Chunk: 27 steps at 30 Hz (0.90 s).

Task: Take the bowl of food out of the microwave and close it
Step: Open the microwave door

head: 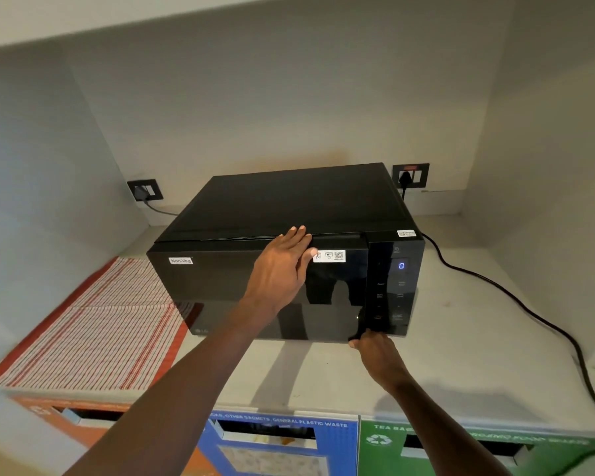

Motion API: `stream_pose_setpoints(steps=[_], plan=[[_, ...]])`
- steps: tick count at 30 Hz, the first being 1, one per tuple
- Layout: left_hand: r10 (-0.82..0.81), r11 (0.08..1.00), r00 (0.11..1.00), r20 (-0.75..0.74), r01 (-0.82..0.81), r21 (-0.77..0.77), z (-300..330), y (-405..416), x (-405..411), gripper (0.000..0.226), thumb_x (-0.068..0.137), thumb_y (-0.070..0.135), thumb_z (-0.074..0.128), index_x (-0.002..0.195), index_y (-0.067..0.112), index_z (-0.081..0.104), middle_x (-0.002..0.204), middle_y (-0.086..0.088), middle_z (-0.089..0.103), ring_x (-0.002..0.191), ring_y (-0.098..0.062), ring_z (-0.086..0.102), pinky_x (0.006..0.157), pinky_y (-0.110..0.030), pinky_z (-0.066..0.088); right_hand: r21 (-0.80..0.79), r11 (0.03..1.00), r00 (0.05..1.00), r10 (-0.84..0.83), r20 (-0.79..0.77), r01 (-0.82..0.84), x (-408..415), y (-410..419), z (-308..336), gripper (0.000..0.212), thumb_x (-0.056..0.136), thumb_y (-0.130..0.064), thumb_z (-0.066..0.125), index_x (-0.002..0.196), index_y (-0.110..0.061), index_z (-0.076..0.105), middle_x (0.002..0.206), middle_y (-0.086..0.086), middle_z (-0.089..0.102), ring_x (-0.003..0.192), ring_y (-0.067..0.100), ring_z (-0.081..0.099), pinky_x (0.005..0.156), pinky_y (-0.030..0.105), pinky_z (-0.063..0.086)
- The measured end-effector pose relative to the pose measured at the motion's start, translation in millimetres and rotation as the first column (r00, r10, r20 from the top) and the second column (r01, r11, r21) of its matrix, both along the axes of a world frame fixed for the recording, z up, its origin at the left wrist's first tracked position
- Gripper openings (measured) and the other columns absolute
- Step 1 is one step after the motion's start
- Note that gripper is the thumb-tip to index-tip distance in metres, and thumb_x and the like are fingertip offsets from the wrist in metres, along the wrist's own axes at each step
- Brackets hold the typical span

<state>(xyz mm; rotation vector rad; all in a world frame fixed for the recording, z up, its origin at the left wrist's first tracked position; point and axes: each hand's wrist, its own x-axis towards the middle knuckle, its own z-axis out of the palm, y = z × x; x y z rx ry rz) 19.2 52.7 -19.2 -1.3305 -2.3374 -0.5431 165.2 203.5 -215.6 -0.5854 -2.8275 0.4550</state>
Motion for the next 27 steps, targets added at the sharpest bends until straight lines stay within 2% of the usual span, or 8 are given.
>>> stream_pose_setpoints(steps=[5,8,13,15,19,22,24,27], plan=[[-0.009,1.0,0.999,0.031,0.01,-0.005,0,-5,3,0.046,0.103,0.04,0.035,0.141,0.017,0.049,0.15,-0.001,0.047,0.143,-0.015,0.039,0.12,-0.033,0.026,-0.09,0.996,0.999,0.008,0.051,-0.004,8,0,7,0.025,0.096,-0.018,0.047,0.112,-0.012,0.065,0.108,0.01,0.068,0.103,0.024,0.063,0.087,0.026,0.048],[-0.012,1.0,0.999,0.034,0.012,-0.012,1,-9,6,0.047,0.103,0.04,0.035,0.142,0.016,0.048,0.15,-0.001,0.047,0.143,-0.016,0.039,0.119,-0.031,0.024,-0.295,0.952,0.996,-0.067,0.052,0.079,11,-2,23,0.025,0.093,-0.016,0.048,0.107,-0.003,0.064,0.11,0.018,0.062,0.105,0.033,0.058,0.08,0.03,0.041],[-0.052,0.999,0.997,0.05,0.052,0.008,1,-19,11,0.045,0.103,0.038,0.037,0.14,0.015,0.049,0.148,-0.003,0.05,0.141,-0.015,0.041,0.119,-0.032,0.025,-0.496,0.86,0.992,-0.118,0.034,0.119,16,-11,48,0.021,0.083,-0.008,0.066,0.099,0.002,0.059,0.08,0.008,0.058,0.072,0.018,0.058,0.067,0.023,0.045],[-0.074,0.997,0.996,0.056,0.072,0.025,1,-24,14,0.045,0.103,0.037,0.038,0.14,0.014,0.05,0.147,-0.003,0.051,0.141,-0.015,0.042,0.12,-0.032,0.026,-0.515,0.851,0.994,-0.109,0.01,0.099,20,-15,52,0.027,0.079,-0.002,0.069,0.104,0.002,0.057,0.077,0.004,0.054,0.068,0.013,0.055,0.063,0.017,0.042],[-0.107,0.993,0.99,0.094,0.101,0.065,3,-35,22,0.044,0.103,0.036,0.039,0.138,0.013,0.052,0.146,-0.004,0.053,0.14,-0.015,0.043,0.12,-0.031,0.026,-0.502,0.862,0.997,-0.083,0.006,0.075,30,-23,57,0.033,0.075,0.004,0.07,0.103,0.008,0.055,0.091,0.024,0.058,0.081,0.031,0.058,0.072,0.031,0.05],[-0.134,0.988,0.981,0.142,0.122,0.092,4,-45,29,0.044,0.102,0.037,0.041,0.138,0.013,0.053,0.146,-0.004,0.053,0.14,-0.014,0.043,0.12,-0.031,0.028,-0.482,0.873,0.997,-0.041,0.067,0.069,36,-27,58,0.023,0.074,0.004,0.072,0.092,0.004,0.057,0.078,0.015,0.057,0.074,0.022,0.056,0.062,0.014,0.044],[-0.149,0.985,0.974,0.171,0.132,0.109,4,-52,33,0.044,0.102,0.037,0.042,0.138,0.014,0.054,0.145,-0.003,0.053,0.14,-0.013,0.043,0.119,-0.031,0.028,-0.454,0.889,0.994,-0.018,0.112,0.067,39,-29,56,0.017,0.075,0.004,0.071,0.086,-0.003,0.061,0.072,0.003,0.058,0.07,0.018,0.057,0.059,0.012,0.042],[-0.176,0.978,0.96,0.217,0.146,0.147,6,-62,37,0.041,0.101,0.036,0.045,0.135,0.016,0.057,0.143,-0.001,0.056,0.138,-0.01,0.044,0.119,-0.033,0.031,-0.382,0.922,0.988,0.004,0.153,0.055,44,-32,57,0.014,0.077,0.006,0.063,0.089,0.002,0.07,0.081,0.009,0.068,0.066,0.015,0.057,0.057,0.011,0.04]])
